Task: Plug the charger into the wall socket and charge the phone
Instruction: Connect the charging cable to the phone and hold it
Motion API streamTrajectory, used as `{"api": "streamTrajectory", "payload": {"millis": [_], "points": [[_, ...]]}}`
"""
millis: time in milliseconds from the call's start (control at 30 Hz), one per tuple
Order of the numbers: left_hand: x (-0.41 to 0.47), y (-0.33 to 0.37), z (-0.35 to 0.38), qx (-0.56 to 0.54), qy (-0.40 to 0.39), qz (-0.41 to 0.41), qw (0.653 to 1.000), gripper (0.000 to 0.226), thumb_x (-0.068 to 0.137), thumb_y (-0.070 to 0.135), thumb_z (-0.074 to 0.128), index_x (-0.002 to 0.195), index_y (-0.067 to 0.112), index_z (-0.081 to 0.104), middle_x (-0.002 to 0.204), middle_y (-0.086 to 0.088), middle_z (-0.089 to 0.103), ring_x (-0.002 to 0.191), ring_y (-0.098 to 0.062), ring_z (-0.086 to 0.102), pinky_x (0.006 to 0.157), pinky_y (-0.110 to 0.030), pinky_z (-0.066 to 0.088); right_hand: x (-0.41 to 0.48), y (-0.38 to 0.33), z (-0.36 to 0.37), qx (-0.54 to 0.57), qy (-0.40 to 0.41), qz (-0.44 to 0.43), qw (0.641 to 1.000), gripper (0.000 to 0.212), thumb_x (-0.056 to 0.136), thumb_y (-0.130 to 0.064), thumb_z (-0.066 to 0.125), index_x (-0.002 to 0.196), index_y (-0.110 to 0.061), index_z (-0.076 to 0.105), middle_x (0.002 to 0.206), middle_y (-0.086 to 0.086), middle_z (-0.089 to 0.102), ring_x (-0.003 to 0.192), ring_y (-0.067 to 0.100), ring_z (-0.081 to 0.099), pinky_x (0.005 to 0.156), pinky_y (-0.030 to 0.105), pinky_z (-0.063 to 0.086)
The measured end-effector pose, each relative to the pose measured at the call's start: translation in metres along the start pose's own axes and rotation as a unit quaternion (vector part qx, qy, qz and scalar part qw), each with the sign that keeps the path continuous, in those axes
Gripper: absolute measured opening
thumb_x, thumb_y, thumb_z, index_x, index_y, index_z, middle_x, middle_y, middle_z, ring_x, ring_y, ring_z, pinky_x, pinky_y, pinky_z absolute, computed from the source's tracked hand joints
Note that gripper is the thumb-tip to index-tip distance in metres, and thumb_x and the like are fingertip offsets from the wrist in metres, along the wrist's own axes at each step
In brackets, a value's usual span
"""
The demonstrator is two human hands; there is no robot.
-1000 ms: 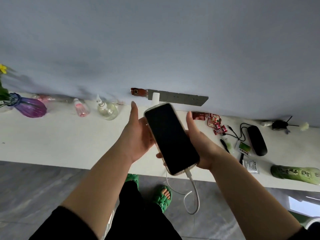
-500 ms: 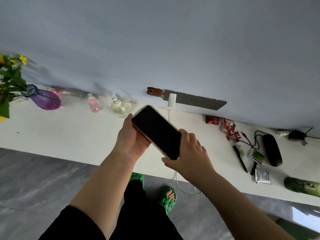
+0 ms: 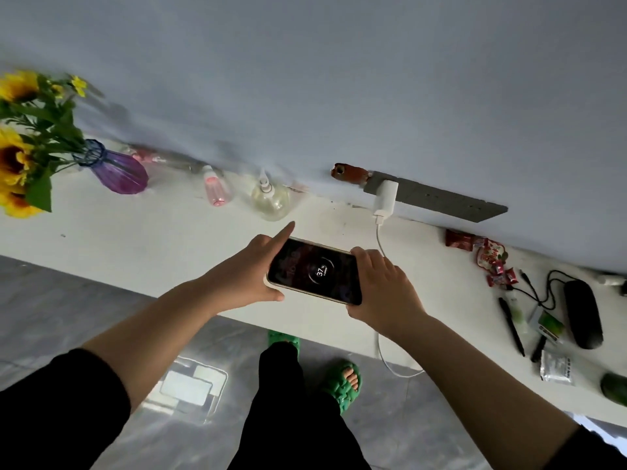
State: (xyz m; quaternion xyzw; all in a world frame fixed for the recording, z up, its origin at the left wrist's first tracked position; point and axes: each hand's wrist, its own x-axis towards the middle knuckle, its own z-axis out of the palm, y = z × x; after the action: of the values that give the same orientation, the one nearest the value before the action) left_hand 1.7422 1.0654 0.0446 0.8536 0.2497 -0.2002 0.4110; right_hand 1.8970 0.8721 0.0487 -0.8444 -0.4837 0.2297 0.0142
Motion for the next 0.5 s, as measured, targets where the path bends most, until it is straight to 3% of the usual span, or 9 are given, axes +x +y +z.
{"api": "streamTrajectory", "payload": {"millis": [133, 267, 367, 500], "points": [[0.023, -0.031, 0.019, 0.105, 0.031, -0.009, 0.994, 0.094, 0.078, 0.030, 0.072, 0.150, 0.026, 0.011, 0.126, -0.006, 0.045, 0.099, -0.024, 0.060, 0.086, -0.044, 0.053, 0.026, 0.000, 0.035, -0.013, -0.036, 0.003, 0.999, 0.078, 0.071, -0.032, 0.071, 0.136, -0.011, 0.034, 0.119, 0.006, 0.053, 0.102, 0.026, 0.057, 0.087, 0.035, 0.047], [0.050, -0.059, 0.040, 0.114, 0.013, -0.035, 0.993, 0.083, 0.077, 0.030, 0.070, 0.146, 0.021, 0.022, 0.132, -0.006, 0.047, 0.104, -0.029, 0.061, 0.084, -0.045, 0.053, 0.051, 0.005, 0.074, -0.029, -0.075, 0.015, 0.997, 0.087, 0.074, -0.035, 0.072, 0.142, -0.008, 0.027, 0.128, 0.008, 0.051, 0.109, 0.027, 0.056, 0.091, 0.037, 0.045], [0.074, -0.075, 0.056, 0.152, 0.014, -0.036, 0.988, 0.080, 0.076, 0.032, 0.069, 0.143, 0.019, 0.028, 0.139, -0.004, 0.044, 0.108, -0.029, 0.061, 0.083, -0.043, 0.053, 0.068, 0.013, 0.102, -0.053, -0.086, 0.025, 0.995, 0.082, 0.074, -0.039, 0.072, 0.138, -0.009, 0.031, 0.130, 0.006, 0.050, 0.111, 0.025, 0.053, 0.092, 0.036, 0.042], [0.106, -0.091, 0.078, 0.192, 0.032, -0.033, 0.980, 0.077, 0.075, 0.032, 0.068, 0.141, 0.017, 0.032, 0.137, -0.006, 0.046, 0.112, -0.029, 0.058, 0.086, -0.044, 0.052, 0.087, 0.027, 0.132, -0.081, -0.082, 0.057, 0.992, 0.091, 0.071, -0.046, 0.077, 0.140, -0.011, 0.029, 0.139, 0.009, 0.037, 0.124, 0.028, 0.041, 0.103, 0.039, 0.035]]}}
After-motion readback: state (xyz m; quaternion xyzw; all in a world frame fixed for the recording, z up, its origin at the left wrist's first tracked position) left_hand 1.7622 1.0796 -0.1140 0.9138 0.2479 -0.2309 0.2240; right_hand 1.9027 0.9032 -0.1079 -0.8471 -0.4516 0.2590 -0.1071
